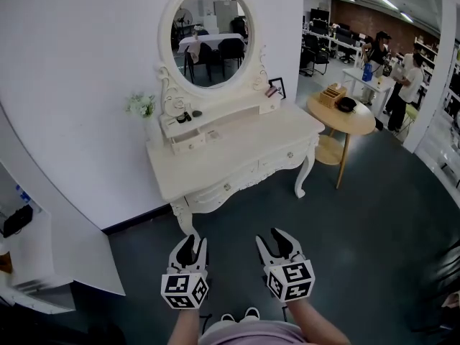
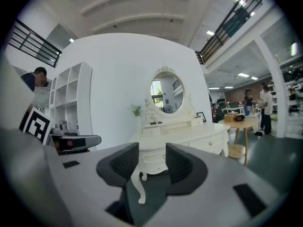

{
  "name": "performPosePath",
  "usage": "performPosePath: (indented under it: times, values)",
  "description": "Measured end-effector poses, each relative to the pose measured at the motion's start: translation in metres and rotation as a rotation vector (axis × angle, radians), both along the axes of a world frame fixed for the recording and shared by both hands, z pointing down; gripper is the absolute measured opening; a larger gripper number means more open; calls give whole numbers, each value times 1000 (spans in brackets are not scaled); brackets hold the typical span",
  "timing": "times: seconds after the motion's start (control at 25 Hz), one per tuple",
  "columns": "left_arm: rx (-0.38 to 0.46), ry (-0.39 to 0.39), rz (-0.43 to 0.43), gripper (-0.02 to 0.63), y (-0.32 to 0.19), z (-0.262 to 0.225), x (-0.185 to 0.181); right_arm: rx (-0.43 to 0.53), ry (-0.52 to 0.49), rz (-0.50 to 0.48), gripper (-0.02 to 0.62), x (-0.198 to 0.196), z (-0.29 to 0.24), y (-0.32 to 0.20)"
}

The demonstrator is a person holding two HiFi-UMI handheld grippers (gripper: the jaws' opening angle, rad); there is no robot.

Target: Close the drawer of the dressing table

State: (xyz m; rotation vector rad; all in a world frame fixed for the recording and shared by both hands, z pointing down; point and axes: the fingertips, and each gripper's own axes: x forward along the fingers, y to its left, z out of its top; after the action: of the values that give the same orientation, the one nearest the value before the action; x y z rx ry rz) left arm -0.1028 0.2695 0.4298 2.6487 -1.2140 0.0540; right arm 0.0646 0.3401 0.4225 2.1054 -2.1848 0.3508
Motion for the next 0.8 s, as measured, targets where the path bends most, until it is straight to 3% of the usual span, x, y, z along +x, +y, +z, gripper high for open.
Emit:
performPosePath:
  times: [0.48,0.8]
  values:
    - [-4,-22,-64,307,-8,2,12,-1,-36,-11,315,26,4,-2]
    - [-9,-33,-73,336,-33,7,22,-26,-63,-10,383,38,16,-26]
